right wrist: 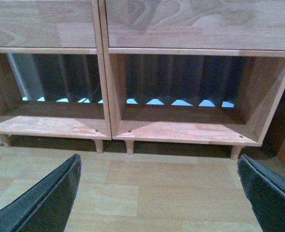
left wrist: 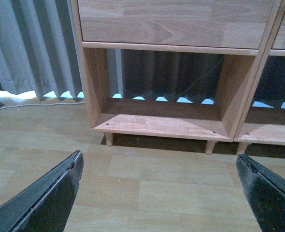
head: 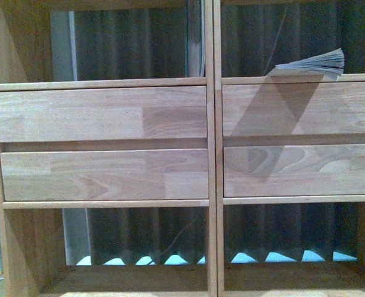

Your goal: Organize books on shelf

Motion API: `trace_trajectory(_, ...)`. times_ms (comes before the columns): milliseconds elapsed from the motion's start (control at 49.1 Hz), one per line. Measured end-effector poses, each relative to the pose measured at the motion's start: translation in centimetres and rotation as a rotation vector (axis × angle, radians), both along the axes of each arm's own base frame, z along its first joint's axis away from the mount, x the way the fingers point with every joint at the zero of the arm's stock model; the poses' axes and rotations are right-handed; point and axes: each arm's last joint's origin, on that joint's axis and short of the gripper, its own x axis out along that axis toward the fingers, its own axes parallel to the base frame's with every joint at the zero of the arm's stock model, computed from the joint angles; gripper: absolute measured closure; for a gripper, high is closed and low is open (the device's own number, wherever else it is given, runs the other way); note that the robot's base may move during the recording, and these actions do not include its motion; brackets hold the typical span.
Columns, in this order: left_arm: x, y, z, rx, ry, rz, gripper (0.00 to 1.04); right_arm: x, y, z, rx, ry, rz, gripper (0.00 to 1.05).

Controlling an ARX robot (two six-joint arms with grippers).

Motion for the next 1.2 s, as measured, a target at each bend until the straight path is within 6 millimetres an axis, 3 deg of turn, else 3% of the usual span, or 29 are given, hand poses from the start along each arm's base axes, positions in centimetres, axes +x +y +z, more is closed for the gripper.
trace_trajectory(1201, 0.00, 0.00, 0.00, 0.000, 0.000, 0.000, 0.07, 0.00, 0.00, 0.00, 0.000, 0.000, 0.000, 0.07)
